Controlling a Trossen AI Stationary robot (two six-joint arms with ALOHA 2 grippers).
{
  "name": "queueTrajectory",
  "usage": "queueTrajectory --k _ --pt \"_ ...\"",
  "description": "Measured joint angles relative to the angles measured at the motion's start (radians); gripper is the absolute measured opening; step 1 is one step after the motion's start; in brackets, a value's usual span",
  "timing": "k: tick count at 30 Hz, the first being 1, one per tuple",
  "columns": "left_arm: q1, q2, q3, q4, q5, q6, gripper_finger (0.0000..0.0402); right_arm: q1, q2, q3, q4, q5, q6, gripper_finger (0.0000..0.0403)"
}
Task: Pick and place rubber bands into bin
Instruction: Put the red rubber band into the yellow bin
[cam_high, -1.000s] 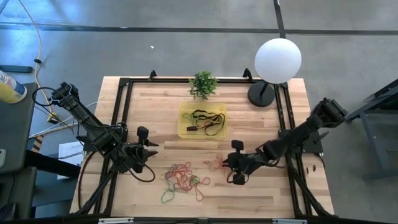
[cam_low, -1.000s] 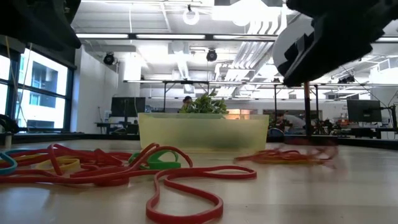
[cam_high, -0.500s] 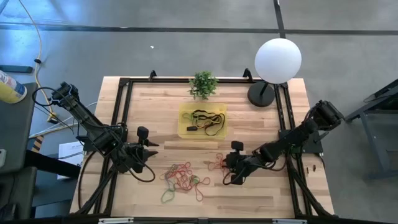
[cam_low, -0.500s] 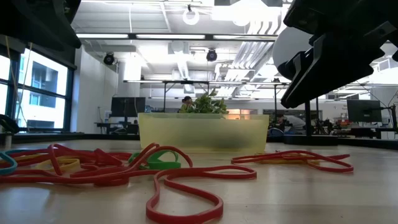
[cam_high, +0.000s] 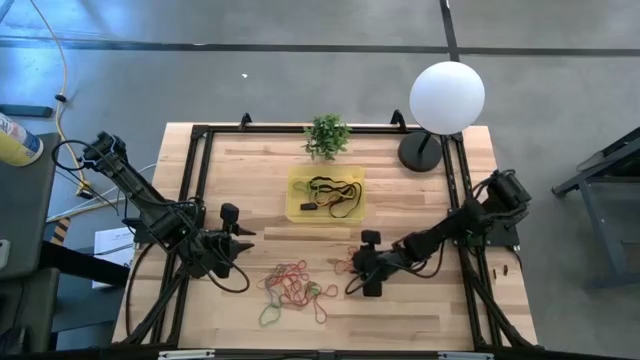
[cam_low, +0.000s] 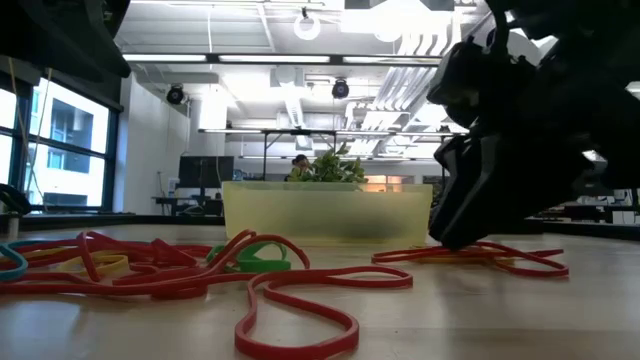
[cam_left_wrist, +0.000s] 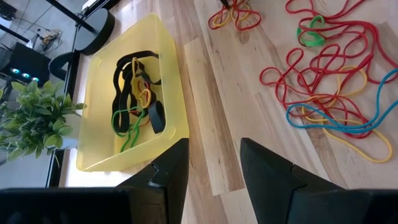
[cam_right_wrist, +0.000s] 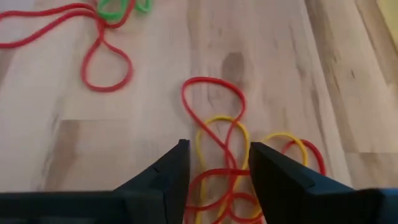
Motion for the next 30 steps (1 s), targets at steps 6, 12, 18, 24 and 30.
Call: queueTrajectory --k 6,12,18,24,30 --pt "0.0 0.0 0.0 0.0 0.0 0.0 0.0134 -0.012 0.0 0.0 -0.021 -0.01 -0.014 0.0117" --pt "0.0 0.0 0.0 0.0 0.0 0.0 0.0134 -0.02 0.0 0.0 -0.035 -0.021 -0.014 0.0089" --pt "0.0 0.0 0.0 0.0 0.0 0.0 0.0134 -0.02 0.0 0.0 -0.051 -0.022 -0.011 0.0062" --pt "0.0 0.0 0.0 0.0 0.0 0.0 0.0134 -0.02 0.0 0.0 -0.053 -0.028 -0.016 0.001" --pt "0.0 0.0 0.0 0.0 -0.001 0.0 0.0134 -0.02 0.0 0.0 -0.052 0.007 -0.022 0.0007"
